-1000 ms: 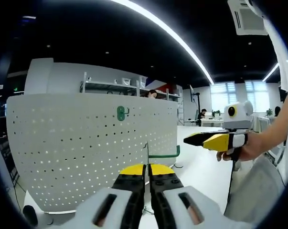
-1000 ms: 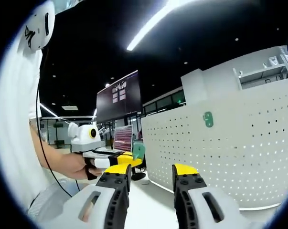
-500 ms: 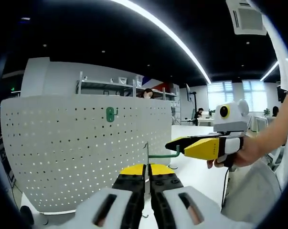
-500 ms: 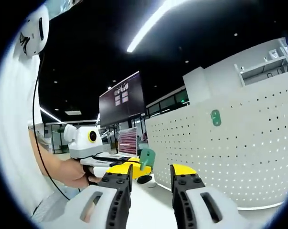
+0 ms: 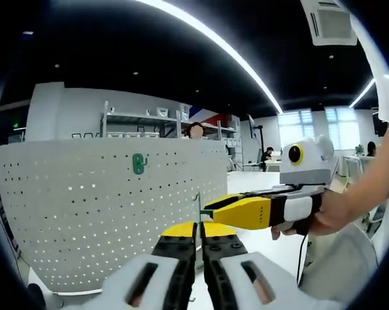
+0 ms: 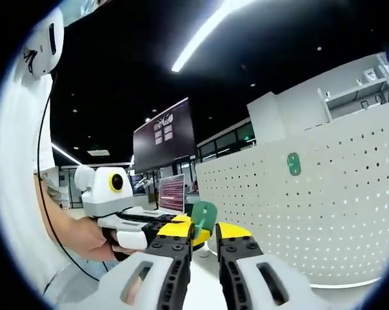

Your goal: Insert the hook assembly into the mounting plate slot until the hook locks in place.

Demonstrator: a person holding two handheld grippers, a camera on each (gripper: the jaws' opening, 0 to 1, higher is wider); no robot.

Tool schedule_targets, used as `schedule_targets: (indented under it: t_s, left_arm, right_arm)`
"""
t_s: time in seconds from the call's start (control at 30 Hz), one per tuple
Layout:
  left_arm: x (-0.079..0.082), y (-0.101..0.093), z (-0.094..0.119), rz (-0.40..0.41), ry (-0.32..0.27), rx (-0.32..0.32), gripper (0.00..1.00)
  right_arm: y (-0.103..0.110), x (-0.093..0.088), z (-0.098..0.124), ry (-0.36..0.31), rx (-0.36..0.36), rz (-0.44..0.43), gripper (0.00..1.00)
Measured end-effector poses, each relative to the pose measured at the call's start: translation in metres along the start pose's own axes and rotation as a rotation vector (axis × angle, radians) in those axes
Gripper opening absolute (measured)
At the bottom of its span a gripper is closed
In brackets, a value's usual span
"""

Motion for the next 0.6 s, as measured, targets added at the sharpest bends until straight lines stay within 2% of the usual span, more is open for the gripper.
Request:
schedule_targets:
  t_s: [0.2,0.33,0.4,0.43,0.5,0.6]
  left_arm:
    - [-0.001,0.001,0.002,0.019,-0.015,0.027,0.01]
    - [-0.001,0.003,0.003,0.030,-0.019,0.051,0.01]
    - [0.000,0.002,0.004,0.012,-0.027,0.083,0.01]
    - [0.001,0.002,0.004,0.006,-0.032,0.108,0.01]
    - [0.002,0.003,0.004,0.024,-0.041,0.119,0.01]
    - [0.000,0.004,0.004,0.030,-0.037,0.126,0.01]
  right_arm:
    - [0.004,-0.001,-0.004,0.009,0.012,0.000,0.04]
    - [0.005,0.000,-0.007,0.005,0.002,-0.005,0.04]
    - [0.005,0.002,-0.009,0.017,-0.028,0.045,0.03]
    - [0.008,0.002,-0.012,0.012,-0.025,0.032,0.02]
    - [0.008,0.002,-0.013,-0.001,-0.037,-0.001,0.02]
    - [0.006,0.001,-0.015,0.007,-0.048,0.001,0.03]
Point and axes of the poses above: the point that each gripper's makers call its tool centre point, and the gripper's own axes: z roughly backward along the fingers, y roughly to its left, x roughly out of its top, the point moved 8 cm from there along z, roughly backward along the fingers, and after that the axes turned 6 degrees about z, right-handed, at the moved point
